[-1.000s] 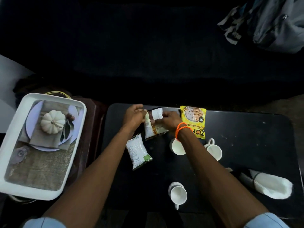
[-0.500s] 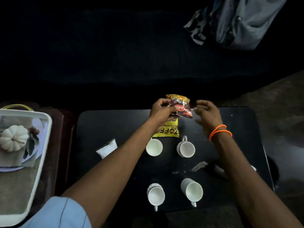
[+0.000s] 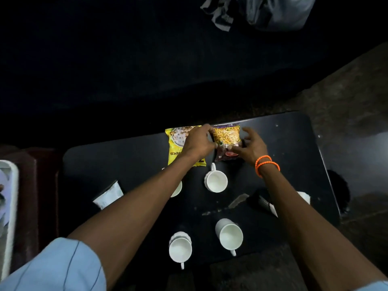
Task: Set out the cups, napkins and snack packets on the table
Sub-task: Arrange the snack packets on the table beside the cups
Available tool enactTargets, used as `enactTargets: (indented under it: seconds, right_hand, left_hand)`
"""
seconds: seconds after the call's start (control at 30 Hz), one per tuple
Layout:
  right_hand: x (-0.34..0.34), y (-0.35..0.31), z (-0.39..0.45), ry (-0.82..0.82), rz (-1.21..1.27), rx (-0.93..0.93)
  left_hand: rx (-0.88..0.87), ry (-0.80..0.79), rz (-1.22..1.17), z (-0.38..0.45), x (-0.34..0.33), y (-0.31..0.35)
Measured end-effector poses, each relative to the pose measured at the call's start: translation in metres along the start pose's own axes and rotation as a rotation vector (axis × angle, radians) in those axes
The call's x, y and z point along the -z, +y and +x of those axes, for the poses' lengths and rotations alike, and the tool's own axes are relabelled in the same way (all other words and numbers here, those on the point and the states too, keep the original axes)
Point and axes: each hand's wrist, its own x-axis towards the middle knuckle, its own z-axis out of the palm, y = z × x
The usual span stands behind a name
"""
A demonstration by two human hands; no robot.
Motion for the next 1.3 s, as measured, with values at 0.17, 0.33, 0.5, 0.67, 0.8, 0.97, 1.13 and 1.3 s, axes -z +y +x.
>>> enactTargets:
  seconds: [0.17, 0.33, 0.5, 0.67, 0.8, 0.97, 1.13, 1.3]
  right_hand:
    - [-0.005, 0.003, 0.003, -0.029, -0.181, 0.171]
    - [-0.002, 0.009, 0.010, 0.003, -0.202, 0.189]
    - [-0.003, 0.011, 0.009, 0.007, -0.210, 0.185]
    - [0.001, 0.002, 0.011, -0.009, -0.263, 0.143]
    - [0.009, -0.015, 0.006, 0.027, -0.295, 0.129]
    - [-0.012, -0.050, -0.027, 0.064, -0.166, 0.191]
    - [-0.094, -0.099, -0.088, -0.114, 0.026, 0.281]
    - [-0.195, -0.128, -0.141, -0.348, -0.019, 0.322]
  left_hand:
    - [-0.022, -0.101, 0.093, 0.015, -0.026, 0.012]
    - [-0.039, -0.031, 0.097, 0.020, -0.040, 0.017]
    - [-0.046, -0.007, 0.088, 0.015, -0.042, 0.014]
    - [-0.050, -0.032, 0.069, 0.010, -0.035, 0.015]
    - [-0.065, 0.069, -0.064, 0.001, -0.009, 0.007]
    - [-0.006, 0.394, -0.158, -0.045, 0.047, -0.051]
    - [0.272, 0.720, -0.143, -0.140, 0.098, -0.148]
    - [0.795, 0.705, -0.296, -0.210, 0.100, -0.220]
